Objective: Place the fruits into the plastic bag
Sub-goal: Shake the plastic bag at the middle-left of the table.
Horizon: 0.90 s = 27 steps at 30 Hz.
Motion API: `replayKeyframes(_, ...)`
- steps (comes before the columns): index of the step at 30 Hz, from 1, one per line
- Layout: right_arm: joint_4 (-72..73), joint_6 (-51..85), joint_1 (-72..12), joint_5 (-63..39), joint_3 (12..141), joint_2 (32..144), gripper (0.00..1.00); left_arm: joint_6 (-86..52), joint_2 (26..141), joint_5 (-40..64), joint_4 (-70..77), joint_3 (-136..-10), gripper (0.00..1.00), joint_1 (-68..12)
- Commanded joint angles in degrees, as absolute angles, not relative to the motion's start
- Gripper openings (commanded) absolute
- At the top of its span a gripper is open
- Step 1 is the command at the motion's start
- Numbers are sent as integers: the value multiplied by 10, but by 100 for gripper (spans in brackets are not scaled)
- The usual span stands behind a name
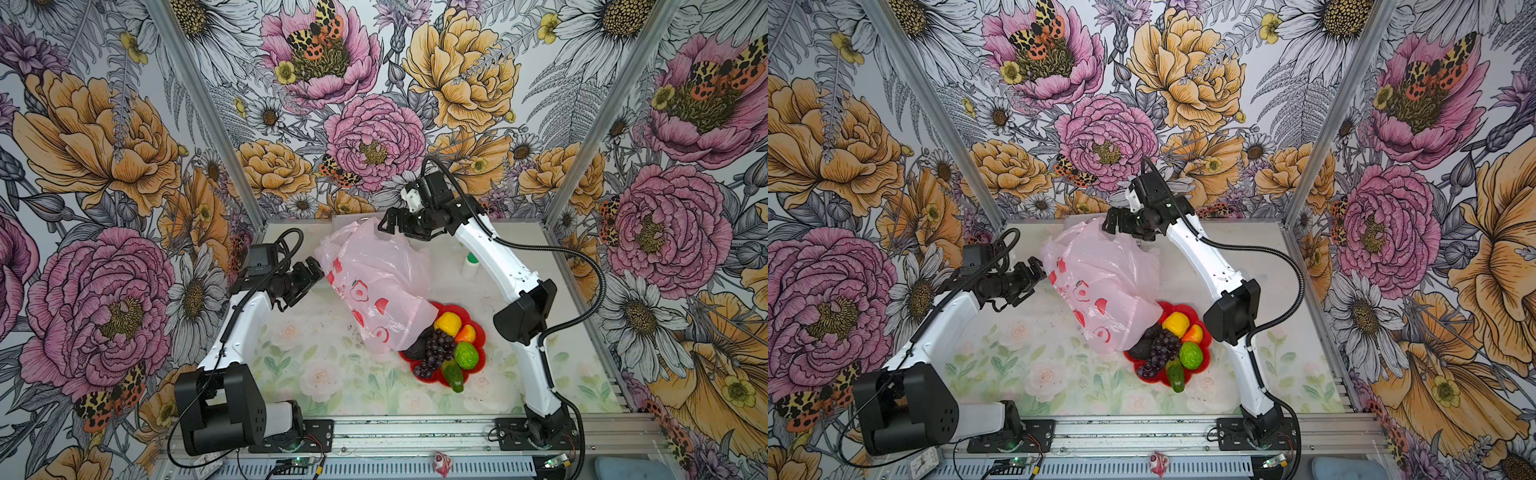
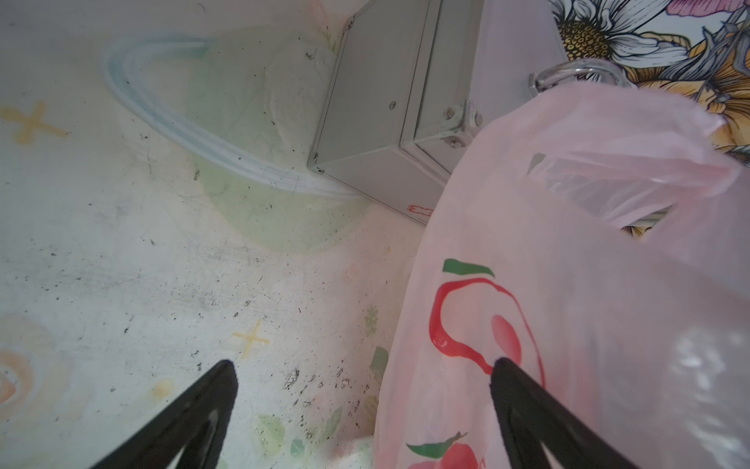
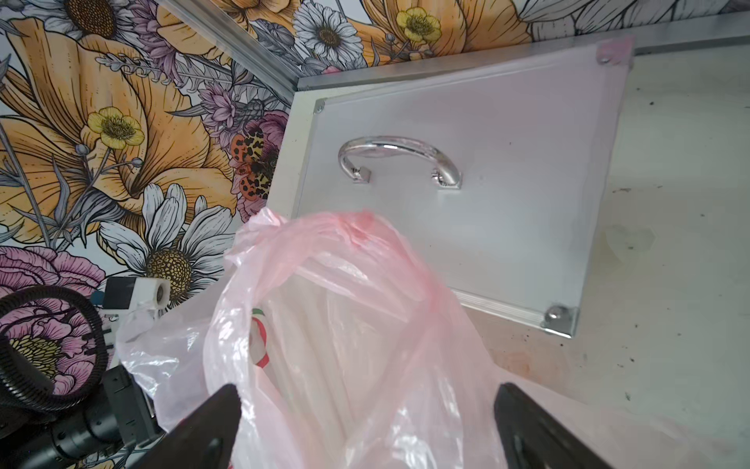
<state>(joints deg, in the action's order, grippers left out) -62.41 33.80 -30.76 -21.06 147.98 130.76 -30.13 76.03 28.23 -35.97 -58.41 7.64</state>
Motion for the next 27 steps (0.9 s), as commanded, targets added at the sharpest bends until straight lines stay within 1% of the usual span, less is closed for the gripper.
replayKeyframes(1,-659,333,-308,-221,1531,1323,99,-303,761,303,-339,-601,99,80)
replayKeyframes(5,-662,319,-306,-198,1508,1320,91,-303,768,303,-339,-601,99,84)
replayKeyframes(10,-663,292,-305,-161,1492,1328,74,-301,784,309,-339,-613,99,84)
replayKeyframes(16,-662,285,-303,-148,1557,1381,72,-301,796,313,-339,-620,99,83)
replayKeyframes(18,-661,289,-302,-151,1575,1399,70,-301,795,313,-340,-620,99,83)
replayKeyframes(19,-661,292,-301,-151,1580,1405,67,-301,794,312,-340,-619,99,84)
replayKeyframes(22,-659,310,-297,-134,1583,1410,52,-301,786,310,-342,-615,99,84)
replayKeyframes(23,-657,315,-297,-128,1584,1408,46,-301,782,310,-343,-613,99,86)
replayKeyframes(25,-652,323,-297,-114,1588,1399,26,-300,773,309,-344,-609,99,88)
replayKeyframes(26,-647,326,-298,-110,1589,1390,20,-300,769,309,-344,-607,99,91)
replayKeyframes(27,-636,329,-299,-105,1590,1378,9,-300,764,309,-344,-605,99,93)
